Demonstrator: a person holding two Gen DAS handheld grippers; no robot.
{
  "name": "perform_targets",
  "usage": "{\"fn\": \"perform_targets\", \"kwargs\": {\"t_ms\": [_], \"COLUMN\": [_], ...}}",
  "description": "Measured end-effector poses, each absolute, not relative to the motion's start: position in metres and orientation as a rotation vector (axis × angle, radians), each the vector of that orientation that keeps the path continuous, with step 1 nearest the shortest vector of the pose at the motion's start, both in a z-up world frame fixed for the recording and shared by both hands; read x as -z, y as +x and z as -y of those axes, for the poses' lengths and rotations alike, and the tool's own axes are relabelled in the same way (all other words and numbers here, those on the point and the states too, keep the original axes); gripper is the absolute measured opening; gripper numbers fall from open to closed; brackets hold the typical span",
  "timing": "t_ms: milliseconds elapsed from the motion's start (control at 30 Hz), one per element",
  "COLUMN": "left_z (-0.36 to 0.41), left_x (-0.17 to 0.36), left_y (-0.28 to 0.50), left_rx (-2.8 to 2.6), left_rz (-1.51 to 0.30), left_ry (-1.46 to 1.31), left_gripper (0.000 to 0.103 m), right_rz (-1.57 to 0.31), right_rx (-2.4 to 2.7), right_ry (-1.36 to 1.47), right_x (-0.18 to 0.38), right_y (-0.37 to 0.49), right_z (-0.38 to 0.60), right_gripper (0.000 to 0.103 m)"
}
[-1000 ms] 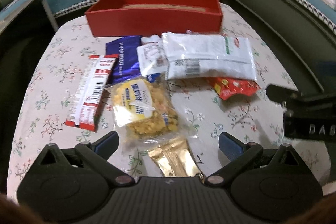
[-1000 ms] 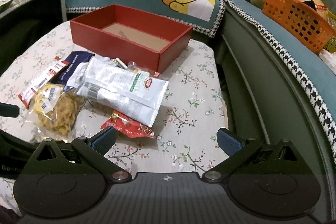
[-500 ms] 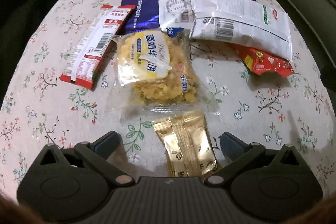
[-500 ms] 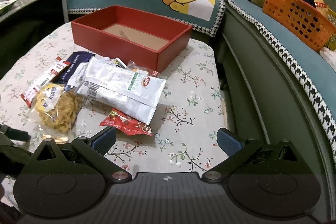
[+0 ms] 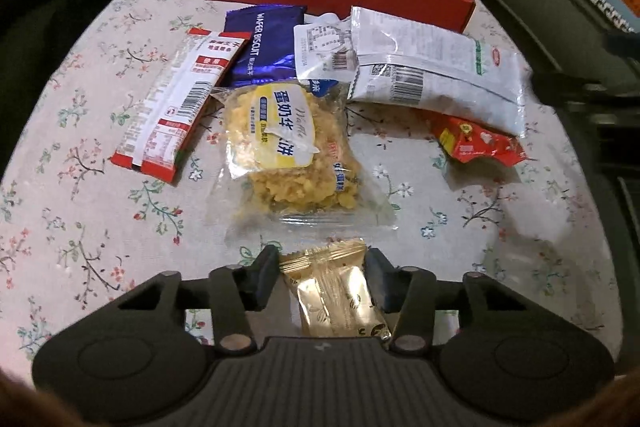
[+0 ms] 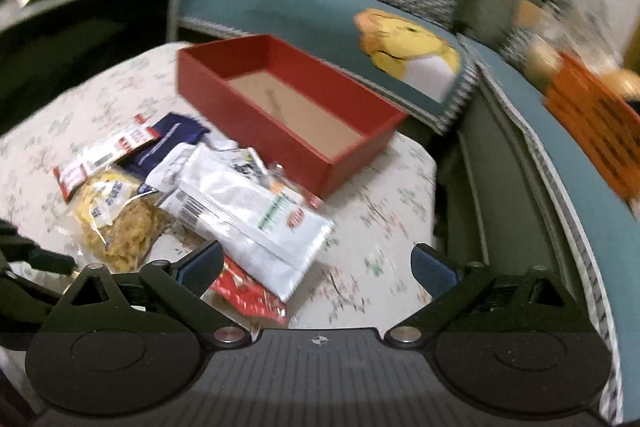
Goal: Organize snacks
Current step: 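Grasp the gold foil packet with the left tool while the right tool grasps the white sachet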
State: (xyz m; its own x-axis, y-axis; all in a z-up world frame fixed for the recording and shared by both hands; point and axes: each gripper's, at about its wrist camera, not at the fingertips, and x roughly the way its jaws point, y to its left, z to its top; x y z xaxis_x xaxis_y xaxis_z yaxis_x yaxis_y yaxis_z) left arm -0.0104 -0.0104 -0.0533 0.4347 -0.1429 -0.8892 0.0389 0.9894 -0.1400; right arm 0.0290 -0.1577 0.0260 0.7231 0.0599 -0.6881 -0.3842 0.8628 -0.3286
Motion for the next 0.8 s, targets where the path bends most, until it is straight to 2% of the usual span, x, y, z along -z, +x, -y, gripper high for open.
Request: {"fn": "perform_targets", "kwargs": {"t_ms": [267, 433, 467, 500, 533, 567, 667, 767, 800], "left_z": [0.004, 0.005, 0.006, 0.006, 0.007, 0.007, 0.009, 0.006, 0.005], "left_x": [0.054, 0.055, 0.055, 0.056, 0.056, 0.057, 0.057, 0.056, 0.056], "left_y": [-0.014, -0.011, -0.010, -0.009, -0.008, -0.008, -0.008, -0.009, -0.010], "left_rx": [0.161, 0.175, 0.184, 0.191, 0.201, 0.213, 0.220, 0.211, 0.204], "left_rz": [-1.140, -1.150, -1.151, -1.152, -1.155, -1.157, -1.153, -1.149, -1.147], "left_ry": [-0.139, -0.138, -0.131, -0.132, -0.137, -0.137, -0.123, -0.135, -0.136], "left_gripper": [0.087, 0.090, 0.092, 0.097, 0.102, 0.103, 0.103, 0.102, 0.098], "right_rz": [-0.723, -0.782, -0.795, -0.812, -0.832, -0.856, -0.850, -0.901, -0.919], "right_rx": [-0.535, -0.651, -0.655, -0.655, -0.647, -0.630, -0.587, -0.558, -0.553], "right_ry": [-0.846, -0.987, -1.001, -1.012, -1.012, -0.999, -0.946, -0.798, -0.743], "right_x": [-0.002, 0.026, 0.031, 0.037, 0.041, 0.045, 0.042, 0.023, 0.017], "right_y": [0.063, 0.085, 0.088, 0.091, 0.092, 0.094, 0.092, 0.089, 0.087], "right_z": [0.107, 0.081, 0.078, 0.074, 0.074, 0.075, 0.082, 0.099, 0.105], "right_gripper": [0.100, 0.099, 0.097, 0.090, 0.078, 0.076, 0.071, 0.059, 0.058]}}
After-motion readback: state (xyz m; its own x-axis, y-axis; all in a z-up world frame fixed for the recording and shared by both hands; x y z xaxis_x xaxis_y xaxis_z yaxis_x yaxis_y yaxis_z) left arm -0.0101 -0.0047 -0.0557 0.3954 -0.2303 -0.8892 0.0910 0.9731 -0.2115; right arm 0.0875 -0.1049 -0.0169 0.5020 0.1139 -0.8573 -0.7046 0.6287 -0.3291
